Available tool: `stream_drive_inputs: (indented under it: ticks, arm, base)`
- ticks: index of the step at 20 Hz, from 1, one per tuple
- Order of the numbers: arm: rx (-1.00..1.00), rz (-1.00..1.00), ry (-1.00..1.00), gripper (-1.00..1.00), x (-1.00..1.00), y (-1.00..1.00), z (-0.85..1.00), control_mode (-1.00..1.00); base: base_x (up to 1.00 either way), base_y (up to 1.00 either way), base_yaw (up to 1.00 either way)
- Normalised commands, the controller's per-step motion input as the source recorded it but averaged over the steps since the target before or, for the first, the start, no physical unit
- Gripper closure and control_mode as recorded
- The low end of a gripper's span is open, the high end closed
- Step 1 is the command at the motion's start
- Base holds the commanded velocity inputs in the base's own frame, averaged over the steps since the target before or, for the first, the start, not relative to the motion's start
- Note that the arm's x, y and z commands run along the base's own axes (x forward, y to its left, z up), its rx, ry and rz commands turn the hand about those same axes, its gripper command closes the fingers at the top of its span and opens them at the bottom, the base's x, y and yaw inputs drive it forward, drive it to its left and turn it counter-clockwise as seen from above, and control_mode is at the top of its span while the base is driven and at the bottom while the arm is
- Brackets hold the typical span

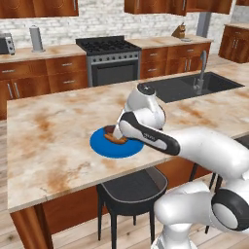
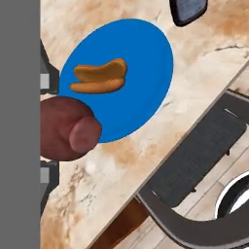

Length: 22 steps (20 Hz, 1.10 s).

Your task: Move the hot dog bun to the plate on the dining table and place the condiment next to that plate. Then navigate to the fridge and take the sausage and place it on the plate as well.

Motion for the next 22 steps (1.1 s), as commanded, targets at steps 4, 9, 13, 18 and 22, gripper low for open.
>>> stream_drive_inputs:
  ticks: [4,9,13,18,22]
  arm:
    - [-0.04,0.14,0.00,1.00,0.98,0.17,-0.81,-1.00]
    - [-0.05,0.04,0.00,1.00,0.34,0.01,-0.61,-1.00]
    - [-0.11,0.00,0.00,1.00,0.19,0.00,-0.60,-1.00]
    - [-0.06,0.00,0.00,1.00,0.42,0.01,-0.43,-1.00]
    - [-0.01,0.00,0.00,1.00,0.44,0.00,-0.29,-1.00]
  base:
    - [0.00,0.00,0.00]
    - [0.00,0.00,0.00]
    - [0.00,0.00,0.00]
    - [0.00,0.00,0.00]
    - [0.00,0.00,0.00]
